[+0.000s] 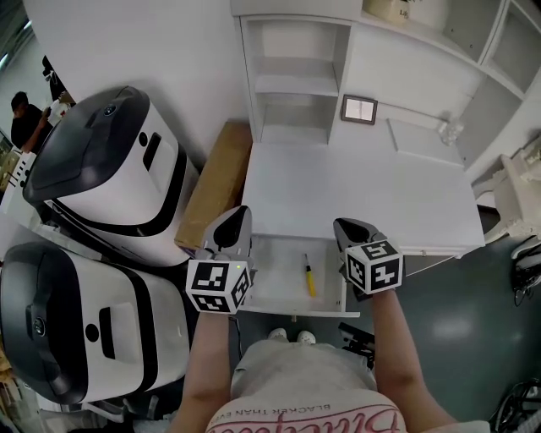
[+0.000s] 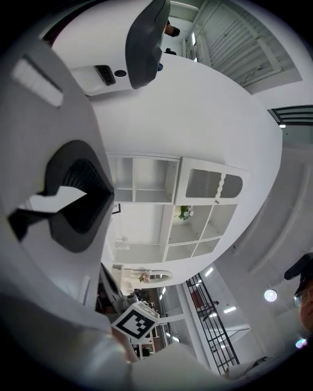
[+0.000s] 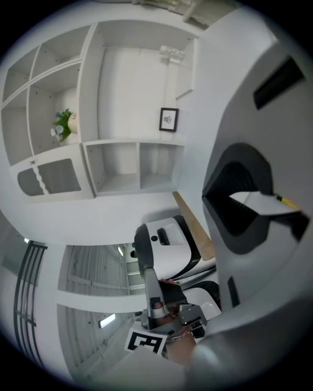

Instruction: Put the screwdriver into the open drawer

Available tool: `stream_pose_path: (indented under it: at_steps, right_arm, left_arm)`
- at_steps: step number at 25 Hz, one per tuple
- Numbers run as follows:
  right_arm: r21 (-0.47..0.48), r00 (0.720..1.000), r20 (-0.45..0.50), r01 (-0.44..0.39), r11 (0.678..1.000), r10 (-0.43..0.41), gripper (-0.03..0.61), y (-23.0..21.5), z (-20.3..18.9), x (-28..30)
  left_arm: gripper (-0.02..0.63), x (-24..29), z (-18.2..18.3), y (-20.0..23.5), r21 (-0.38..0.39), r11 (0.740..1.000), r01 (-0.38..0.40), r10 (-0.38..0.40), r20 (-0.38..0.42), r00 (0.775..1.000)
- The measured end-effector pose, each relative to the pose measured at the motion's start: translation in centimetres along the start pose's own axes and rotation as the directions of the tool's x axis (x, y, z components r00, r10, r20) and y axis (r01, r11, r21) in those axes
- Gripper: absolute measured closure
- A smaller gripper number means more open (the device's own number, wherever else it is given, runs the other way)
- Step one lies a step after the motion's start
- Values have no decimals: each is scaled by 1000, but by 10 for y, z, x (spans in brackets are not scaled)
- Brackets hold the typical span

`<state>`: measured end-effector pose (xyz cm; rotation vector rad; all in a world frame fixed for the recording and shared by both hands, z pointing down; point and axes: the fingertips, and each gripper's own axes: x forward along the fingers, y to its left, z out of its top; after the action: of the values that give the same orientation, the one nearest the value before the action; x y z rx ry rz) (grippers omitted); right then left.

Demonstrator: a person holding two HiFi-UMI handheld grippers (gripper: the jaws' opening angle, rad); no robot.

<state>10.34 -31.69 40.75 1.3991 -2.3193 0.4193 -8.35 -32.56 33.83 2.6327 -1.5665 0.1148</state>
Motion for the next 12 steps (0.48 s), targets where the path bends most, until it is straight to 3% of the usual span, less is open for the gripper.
stream_pose_path:
  at_steps: [5,12]
  right_arm:
    - [-36,994,111,23,999,-19,572,0,36,-20]
    - [-71,955,294,48,996,-25,572,5,86,-52]
  left_arm:
    - [605,0,19,-2,22,1000,1,-2,43,999]
    - [604,-2,52,-6,56,998,-4,-3,114,993]
